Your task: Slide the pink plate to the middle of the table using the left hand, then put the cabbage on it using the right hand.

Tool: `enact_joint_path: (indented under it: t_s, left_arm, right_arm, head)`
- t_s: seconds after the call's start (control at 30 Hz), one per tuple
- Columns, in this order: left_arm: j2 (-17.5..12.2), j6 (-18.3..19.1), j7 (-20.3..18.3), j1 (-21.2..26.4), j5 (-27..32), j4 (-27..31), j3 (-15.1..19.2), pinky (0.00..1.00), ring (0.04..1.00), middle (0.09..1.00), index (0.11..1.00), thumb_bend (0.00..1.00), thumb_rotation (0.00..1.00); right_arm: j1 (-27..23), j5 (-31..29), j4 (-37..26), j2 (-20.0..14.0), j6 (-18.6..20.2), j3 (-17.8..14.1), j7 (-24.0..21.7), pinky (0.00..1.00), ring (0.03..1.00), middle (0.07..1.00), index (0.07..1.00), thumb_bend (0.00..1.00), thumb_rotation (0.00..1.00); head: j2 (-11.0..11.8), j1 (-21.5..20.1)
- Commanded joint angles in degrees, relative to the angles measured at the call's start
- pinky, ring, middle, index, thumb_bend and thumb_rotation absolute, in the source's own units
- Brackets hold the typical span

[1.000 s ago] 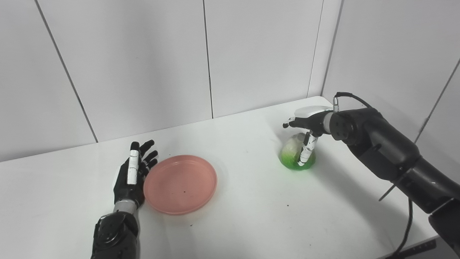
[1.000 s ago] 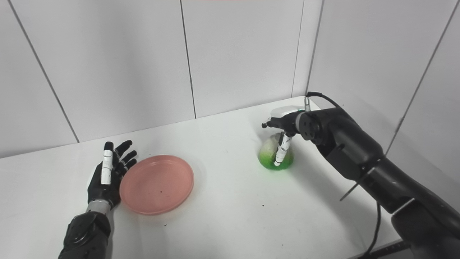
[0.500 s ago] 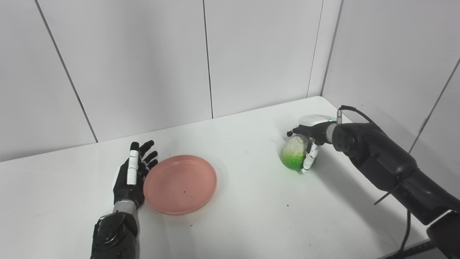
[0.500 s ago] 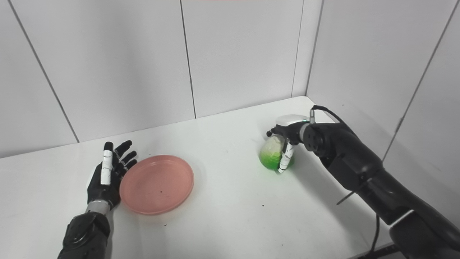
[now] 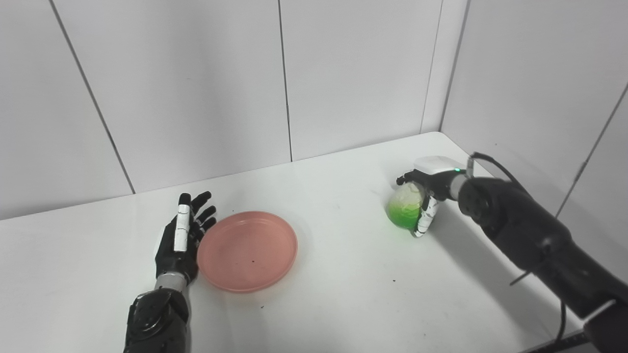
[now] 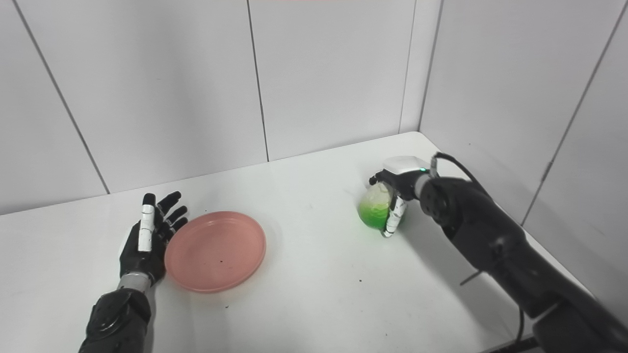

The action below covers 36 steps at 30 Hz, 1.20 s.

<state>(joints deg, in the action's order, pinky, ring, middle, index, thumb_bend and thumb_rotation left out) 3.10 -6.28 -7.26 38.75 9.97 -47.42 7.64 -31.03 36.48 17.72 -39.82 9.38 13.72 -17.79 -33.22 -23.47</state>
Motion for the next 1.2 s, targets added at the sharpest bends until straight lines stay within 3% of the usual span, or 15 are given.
enact_joint_path:
  t_s: [0.0, 0.03, 0.07, 0.17, 0.2, 0.27, 0.57, 0.8, 0.93, 1.17]
  left_arm:
    - [0.1, 3.3, 1.2, -0.8, 0.6, -0.9, 0.2, 0.86, 0.853, 0.912, 0.705, 0.85, 0.84]
    - [0.1, 3.3, 1.3, -0.8, 0.6, -0.9, 0.2, 0.86, 0.853, 0.906, 0.701, 0.84, 0.85]
    - [0.0, 3.2, 1.3, -0.8, 0.5, -1.0, 0.2, 0.86, 0.854, 0.902, 0.702, 0.84, 0.85]
    - [0.0, 3.4, 1.5, -0.9, 0.4, -0.9, 0.2, 0.85, 0.852, 0.901, 0.708, 0.83, 0.85]
    - [0.0, 3.4, 1.5, -0.9, 0.5, -1.0, 0.2, 0.85, 0.852, 0.9, 0.706, 0.83, 0.85]
    - [0.0, 3.3, 1.4, -0.9, 0.5, -1.2, 0.3, 0.85, 0.852, 0.901, 0.705, 0.84, 0.85]
    - [0.0, 2.8, 1.6, -0.5, 0.3, -2.2, 0.2, 0.84, 0.85, 0.899, 0.703, 0.84, 0.85]
    - [0.0, 2.9, 1.6, -0.5, 0.4, -2.4, 0.3, 0.86, 0.851, 0.904, 0.715, 0.84, 0.85]
    - [0.0, 2.3, 1.4, -0.2, 0.6, -3.4, 0.5, 0.86, 0.855, 0.907, 0.71, 0.84, 0.84]
    - [0.2, 2.1, 1.7, -0.3, 0.3, -3.5, 0.5, 0.85, 0.849, 0.897, 0.705, 0.84, 0.84]
  right_arm:
    - [-0.2, -1.9, 1.1, -0.3, -4.8, -1.2, 3.2, 0.4, 0.462, 0.51, 0.702, 0.6, 0.0]
    - [0.0, -2.5, 1.7, 0.0, -5.9, -1.6, 4.1, 0.3, 0.351, 0.484, 0.676, 0.57, 0.0]
    - [0.1, -3.4, 2.5, 0.2, -7.5, -2.0, 5.2, 0.27, 0.325, 0.477, 0.662, 0.57, 0.0]
    - [0.1, -5.7, 3.4, 0.6, -9.7, -2.8, 5.9, 0.29, 0.337, 0.475, 0.639, 0.56, 0.0]
    - [0.1, -6.5, 3.3, 0.6, -10.0, -3.0, 5.6, 0.28, 0.33, 0.475, 0.553, 0.54, 0.0]
    - [0.1, -7.9, 2.9, 0.6, -10.0, -3.4, 4.7, 0.28, 0.331, 0.476, 0.505, 0.53, 0.0]
    - [-0.5, -12.1, 0.7, -1.0, -12.2, -3.9, 1.2, 0.28, 0.338, 0.477, 0.493, 0.53, 0.0]
    - [-1.2, -13.4, -3.7, -1.8, -8.6, -4.9, -3.5, 0.27, 0.342, 0.477, 0.494, 0.53, 0.0]
    - [-2.8, -13.9, -6.8, -2.1, -4.6, -5.4, -6.8, 0.28, 0.348, 0.478, 0.494, 0.53, 0.0]
    - [-6.1, -14.2, -8.8, -1.2, -3.4, -5.5, -9.0, 0.3, 0.361, 0.478, 0.494, 0.53, 0.0]
  head:
    - [0.0, 0.1]
    - [0.0, 0.1]
    - [0.0, 0.1]
    - [-0.1, 0.1]
    - [-0.1, 0.1]
    - [-0.1, 0.1]
    - [0.1, 0.2]
    - [0.0, 0.3]
    - [0.0, 0.5]
    - [0.1, 0.6]
